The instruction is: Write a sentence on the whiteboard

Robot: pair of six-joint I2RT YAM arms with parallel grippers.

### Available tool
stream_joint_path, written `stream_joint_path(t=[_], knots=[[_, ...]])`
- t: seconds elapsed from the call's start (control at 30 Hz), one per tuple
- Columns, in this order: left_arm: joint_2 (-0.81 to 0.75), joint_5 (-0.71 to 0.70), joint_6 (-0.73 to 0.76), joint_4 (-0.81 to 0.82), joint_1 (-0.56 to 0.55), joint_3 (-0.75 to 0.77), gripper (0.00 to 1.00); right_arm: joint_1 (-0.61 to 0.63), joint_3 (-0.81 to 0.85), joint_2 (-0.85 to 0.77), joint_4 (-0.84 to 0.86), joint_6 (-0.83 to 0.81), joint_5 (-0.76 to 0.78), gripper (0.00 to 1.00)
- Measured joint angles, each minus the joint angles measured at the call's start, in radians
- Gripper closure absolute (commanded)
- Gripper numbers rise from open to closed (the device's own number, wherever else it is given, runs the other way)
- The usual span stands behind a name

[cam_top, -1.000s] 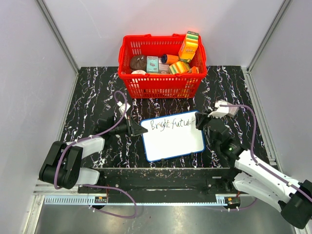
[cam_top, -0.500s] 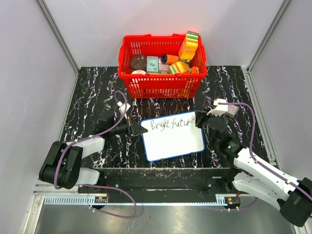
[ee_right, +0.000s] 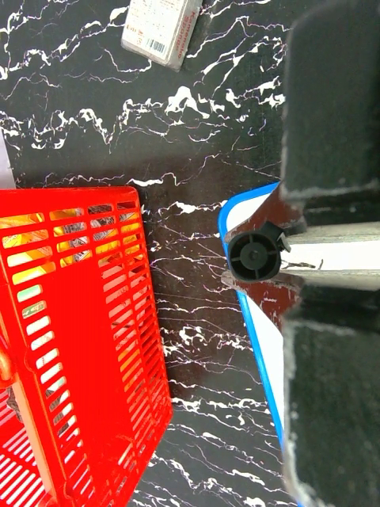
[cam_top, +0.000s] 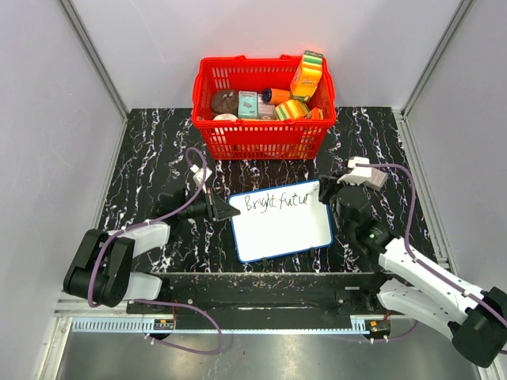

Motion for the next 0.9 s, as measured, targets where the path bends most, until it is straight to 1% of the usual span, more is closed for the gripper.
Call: stream_joint_path(t=[0.3, 0.9], knots=[[0.0, 0.0, 0.0, 0.0, 0.0, 0.0, 1.0, -0.008, -0.001, -0.005, -0.002, 0.002, -0.001, 1.0], [0.0, 0.0, 0.0, 0.001, 0.0, 0.0, 1.0, -0.014, -0.027, -0.107, -0.078, 0.019, -0.008, 1.0]])
